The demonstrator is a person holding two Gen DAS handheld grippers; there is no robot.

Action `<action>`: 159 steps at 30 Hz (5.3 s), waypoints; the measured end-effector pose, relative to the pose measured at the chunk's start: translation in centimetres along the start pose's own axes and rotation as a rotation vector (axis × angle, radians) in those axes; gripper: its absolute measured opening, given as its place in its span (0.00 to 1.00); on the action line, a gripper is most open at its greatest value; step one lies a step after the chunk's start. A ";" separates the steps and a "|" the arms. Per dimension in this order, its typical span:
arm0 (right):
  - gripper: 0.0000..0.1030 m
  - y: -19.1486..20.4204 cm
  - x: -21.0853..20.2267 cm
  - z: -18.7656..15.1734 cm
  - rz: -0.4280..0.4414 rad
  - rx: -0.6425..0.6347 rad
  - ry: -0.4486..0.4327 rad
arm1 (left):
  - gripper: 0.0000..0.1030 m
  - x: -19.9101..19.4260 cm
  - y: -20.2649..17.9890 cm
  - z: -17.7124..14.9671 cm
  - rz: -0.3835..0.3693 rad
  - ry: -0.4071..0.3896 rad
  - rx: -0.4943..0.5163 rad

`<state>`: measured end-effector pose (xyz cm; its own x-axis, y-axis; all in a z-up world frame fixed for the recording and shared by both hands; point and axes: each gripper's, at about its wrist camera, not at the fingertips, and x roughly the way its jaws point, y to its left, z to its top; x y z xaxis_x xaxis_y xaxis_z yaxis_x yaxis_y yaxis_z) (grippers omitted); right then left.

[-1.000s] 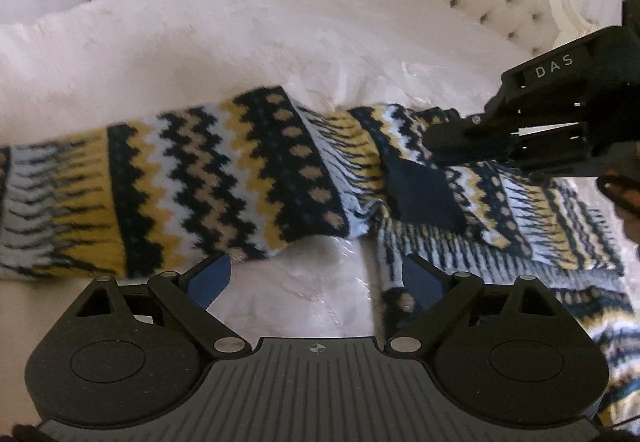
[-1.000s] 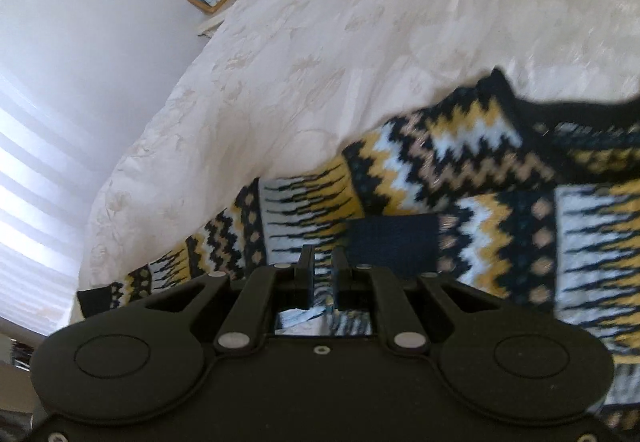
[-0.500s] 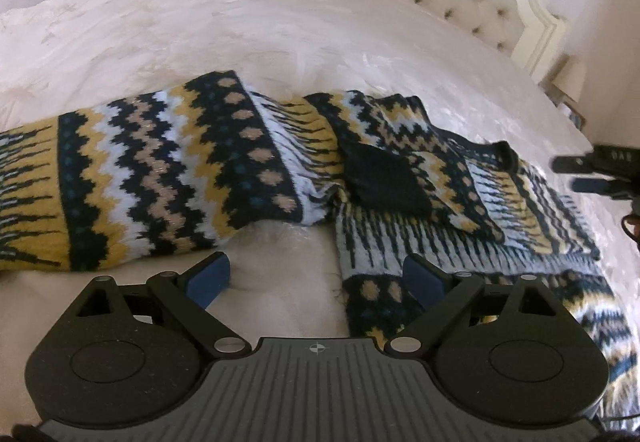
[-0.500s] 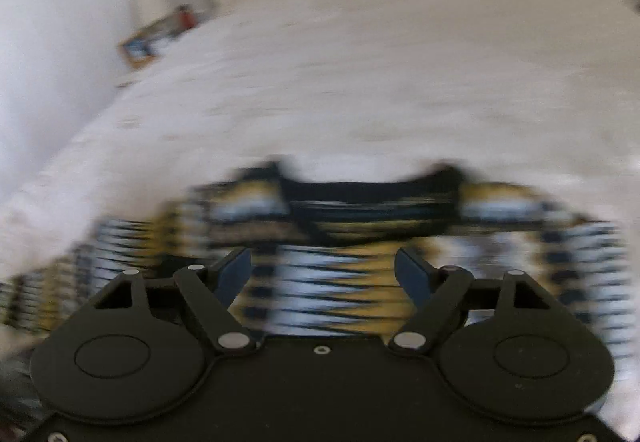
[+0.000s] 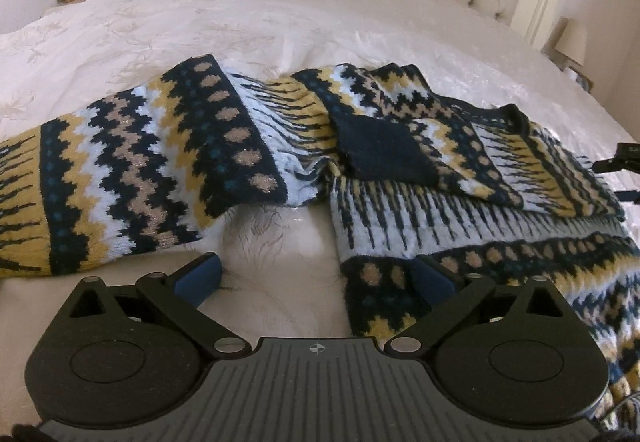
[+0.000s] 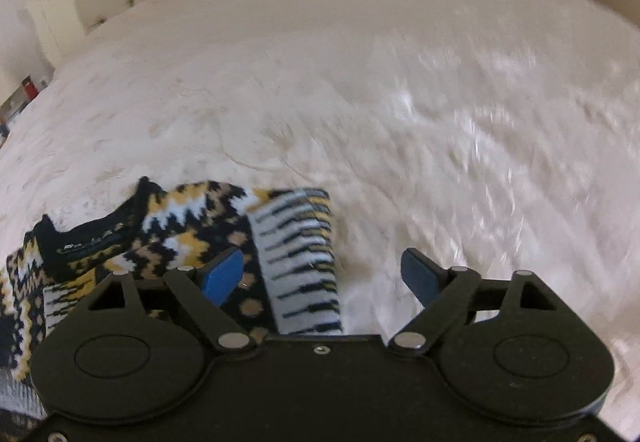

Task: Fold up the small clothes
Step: 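Carry the held sleeve across the sweater body and open the right tool, then move the left tool to the other sleeve cuff and grasp it, then lift the held sleeve and lay it across the body, open left tool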

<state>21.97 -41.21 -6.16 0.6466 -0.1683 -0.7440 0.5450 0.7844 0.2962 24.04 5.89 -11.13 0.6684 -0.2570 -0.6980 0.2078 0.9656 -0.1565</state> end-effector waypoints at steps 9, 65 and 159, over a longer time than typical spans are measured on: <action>0.14 1.8 0.3 -0.6 0.029 -0.082 0.003 | 0.99 0.1 -0.1 0.1 0.000 -0.002 0.000; 0.88 9.6 -14.9 -11.3 0.670 -0.454 -0.199 | 0.99 -15.7 18.2 0.8 0.519 -0.154 -0.565; 0.88 -5.4 -7.7 -6.9 0.311 -0.060 -0.077 | 0.41 1.4 -6.7 4.5 0.134 -0.007 0.055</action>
<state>10.31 -40.03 -6.19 0.8171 0.0414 -0.5750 0.2846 0.8385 0.4647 26.72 -1.16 -7.91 0.6979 -0.1263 -0.7050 0.1553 0.9876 -0.0232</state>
